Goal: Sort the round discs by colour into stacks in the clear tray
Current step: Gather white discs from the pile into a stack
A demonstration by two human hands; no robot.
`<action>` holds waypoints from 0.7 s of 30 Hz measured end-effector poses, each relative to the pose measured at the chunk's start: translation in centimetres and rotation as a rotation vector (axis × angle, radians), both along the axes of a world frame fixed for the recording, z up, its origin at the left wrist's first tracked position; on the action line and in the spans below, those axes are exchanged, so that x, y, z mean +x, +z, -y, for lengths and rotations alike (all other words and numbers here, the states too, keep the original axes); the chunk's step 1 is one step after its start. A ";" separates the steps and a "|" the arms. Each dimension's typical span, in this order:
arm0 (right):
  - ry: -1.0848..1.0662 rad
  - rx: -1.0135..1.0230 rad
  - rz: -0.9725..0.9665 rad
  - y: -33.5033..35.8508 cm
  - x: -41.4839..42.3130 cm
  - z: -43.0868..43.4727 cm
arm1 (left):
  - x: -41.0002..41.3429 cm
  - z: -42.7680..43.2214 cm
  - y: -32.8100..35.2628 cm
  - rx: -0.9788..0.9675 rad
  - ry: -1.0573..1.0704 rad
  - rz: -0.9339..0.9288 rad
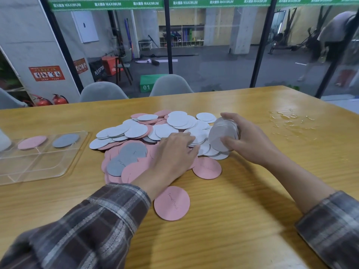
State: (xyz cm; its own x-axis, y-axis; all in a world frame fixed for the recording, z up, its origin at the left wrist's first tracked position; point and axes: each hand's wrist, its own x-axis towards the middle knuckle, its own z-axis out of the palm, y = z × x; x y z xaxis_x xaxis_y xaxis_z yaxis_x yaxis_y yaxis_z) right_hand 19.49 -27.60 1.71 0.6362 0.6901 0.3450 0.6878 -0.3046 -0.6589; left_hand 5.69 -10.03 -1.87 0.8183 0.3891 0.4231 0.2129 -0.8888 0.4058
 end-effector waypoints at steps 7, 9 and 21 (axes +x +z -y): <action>-0.010 0.005 0.002 -0.1 0.0 0.0 | -0.4 -0.1 0.1 -0.041 -0.054 0.128; -0.003 0.008 0.006 -0.1 -0.1 -0.1 | -0.5 -0.2 0.1 -0.077 -0.076 0.131; 0.030 -0.011 0.007 -0.5 0.2 -0.2 | -1.0 -0.2 0.5 -0.043 -0.023 0.059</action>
